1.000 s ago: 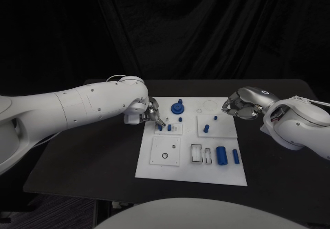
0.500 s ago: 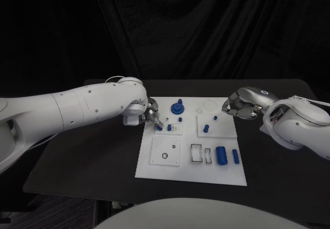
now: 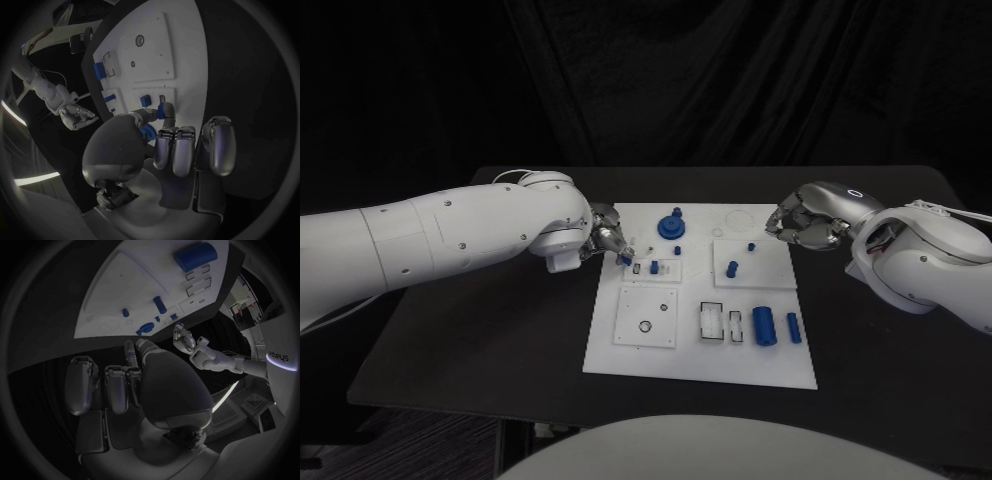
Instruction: Assemble the parts on the task board
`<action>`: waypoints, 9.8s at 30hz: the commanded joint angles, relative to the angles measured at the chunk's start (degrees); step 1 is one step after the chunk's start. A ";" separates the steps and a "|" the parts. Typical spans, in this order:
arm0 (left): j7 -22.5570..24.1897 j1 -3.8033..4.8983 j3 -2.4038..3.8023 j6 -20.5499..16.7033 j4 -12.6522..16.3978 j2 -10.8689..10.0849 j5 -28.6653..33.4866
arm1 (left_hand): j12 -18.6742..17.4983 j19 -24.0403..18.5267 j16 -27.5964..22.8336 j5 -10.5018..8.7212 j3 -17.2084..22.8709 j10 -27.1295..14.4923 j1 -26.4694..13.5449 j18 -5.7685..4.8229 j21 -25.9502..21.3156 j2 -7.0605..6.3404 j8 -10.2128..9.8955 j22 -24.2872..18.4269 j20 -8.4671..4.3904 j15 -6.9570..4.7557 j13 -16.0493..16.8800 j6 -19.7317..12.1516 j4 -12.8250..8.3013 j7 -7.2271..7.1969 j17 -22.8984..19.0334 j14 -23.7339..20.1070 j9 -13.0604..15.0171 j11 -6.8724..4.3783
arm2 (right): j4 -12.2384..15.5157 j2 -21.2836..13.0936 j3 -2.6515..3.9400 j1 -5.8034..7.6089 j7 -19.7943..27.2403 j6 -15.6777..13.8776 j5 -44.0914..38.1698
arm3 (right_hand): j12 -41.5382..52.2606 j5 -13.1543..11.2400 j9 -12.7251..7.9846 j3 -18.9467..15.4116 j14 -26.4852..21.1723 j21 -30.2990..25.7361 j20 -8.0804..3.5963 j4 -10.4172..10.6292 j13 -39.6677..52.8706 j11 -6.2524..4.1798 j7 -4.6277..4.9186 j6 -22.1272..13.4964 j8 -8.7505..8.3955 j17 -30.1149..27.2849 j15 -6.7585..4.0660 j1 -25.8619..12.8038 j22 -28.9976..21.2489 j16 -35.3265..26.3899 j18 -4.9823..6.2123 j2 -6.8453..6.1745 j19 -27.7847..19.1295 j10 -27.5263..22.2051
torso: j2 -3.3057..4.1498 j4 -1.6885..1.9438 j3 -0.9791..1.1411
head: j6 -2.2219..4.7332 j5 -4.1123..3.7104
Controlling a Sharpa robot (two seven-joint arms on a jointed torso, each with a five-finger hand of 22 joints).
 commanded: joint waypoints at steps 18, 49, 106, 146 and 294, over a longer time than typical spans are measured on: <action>12.77 -6.64 0.04 -32.85 11.16 -8.04 -6.86 | 0.19 0.96 0.37 0.51 1.38 5.86 -2.11 0.00 1.35 1.17 2.42 11.68 -0.42 -0.58 15.05 -0.31 -0.33 -0.72 15.10 6.05 1.45 -0.47 | 0.43 -0.67 0.03 -0.11 -1.75 0.09 -0.13 | -0.22 0.22 -0.09 0.42 4.76 -0.18 0.05 0.04 11.91 0.03 0.05 0.08 -0.26 9.87 0.04 0.50 11.24 -0.44 0.20 -0.01 0.93 3.34 | -0.01 0.05 0.05 | 0.00 -0.29; 8.20 -9.47 0.04 -24.22 8.37 -5.57 -11.47 | 0.19 1.03 0.37 1.65 -1.09 5.86 -2.38 0.01 1.30 1.77 3.62 11.64 -0.69 -0.82 15.05 -0.48 0.64 -0.95 15.10 6.05 1.16 -0.69 | 0.58 -0.80 0.03 -0.11 -1.67 -0.13 -0.13 | -0.25 0.21 -0.09 0.47 4.75 -0.27 0.05 0.03 11.88 0.04 0.07 0.09 -0.27 9.84 0.05 0.54 11.22 -0.47 0.22 -0.10 0.89 3.32 | -0.10 0.13 0.14 | 0.00 -0.57; 8.40 -11.23 0.04 -23.46 6.03 -4.26 -16.56 | 0.19 0.74 0.37 -17.09 -14.69 5.86 -6.25 0.13 0.54 3.72 2.52 11.47 -0.41 -0.50 15.05 -0.30 7.69 -0.61 15.10 6.05 -1.46 -0.32 | -0.08 -0.69 0.02 -0.37 -1.64 0.77 -0.13 | -0.35 0.21 -0.06 0.45 4.71 -0.45 0.05 0.03 11.77 0.03 0.06 0.30 -0.17 9.66 0.05 0.50 11.16 -0.60 0.25 -0.35 0.83 3.23 | -0.12 0.15 0.14 | 0.00 -0.49; 16.60 -11.40 0.05 -30.72 5.60 -5.34 -16.59 | 0.19 0.26 0.37 -17.15 -32.01 5.86 -15.08 0.26 0.00 14.01 3.42 11.34 0.13 0.00 15.05 -0.76 7.53 -0.32 15.10 6.05 -0.65 0.11 | -0.02 -0.78 0.02 -0.45 -1.62 0.73 -0.13 | -0.40 0.29 -0.01 0.57 4.67 -0.64 0.04 0.09 11.71 -0.01 -0.03 0.54 -0.05 9.52 0.03 0.49 11.11 -0.71 0.30 -0.25 0.76 3.19 | -0.12 0.04 0.13 | 0.00 -0.06; 42.42 -8.05 0.04 -30.24 -6.10 -0.42 -34.99 | -63.35 -1.05 -15.09 -13.66 -15.75 -30.43 23.40 0.35 -0.48 0.67 -9.67 11.18 2.55 2.62 -47.08 -1.81 0.97 3.48 -11.72 -5.66 -47.25 4.71 | -0.24 -1.23 0.03 -1.12 -0.25 1.13 0.44 | -0.54 0.65 -0.02 0.71 4.63 -0.90 -0.03 0.20 11.56 -0.08 -0.07 0.60 -0.05 9.30 -0.06 0.39 11.04 -0.88 0.34 -0.44 0.69 3.08 | 0.73 0.38 -0.61 | 0.00 0.15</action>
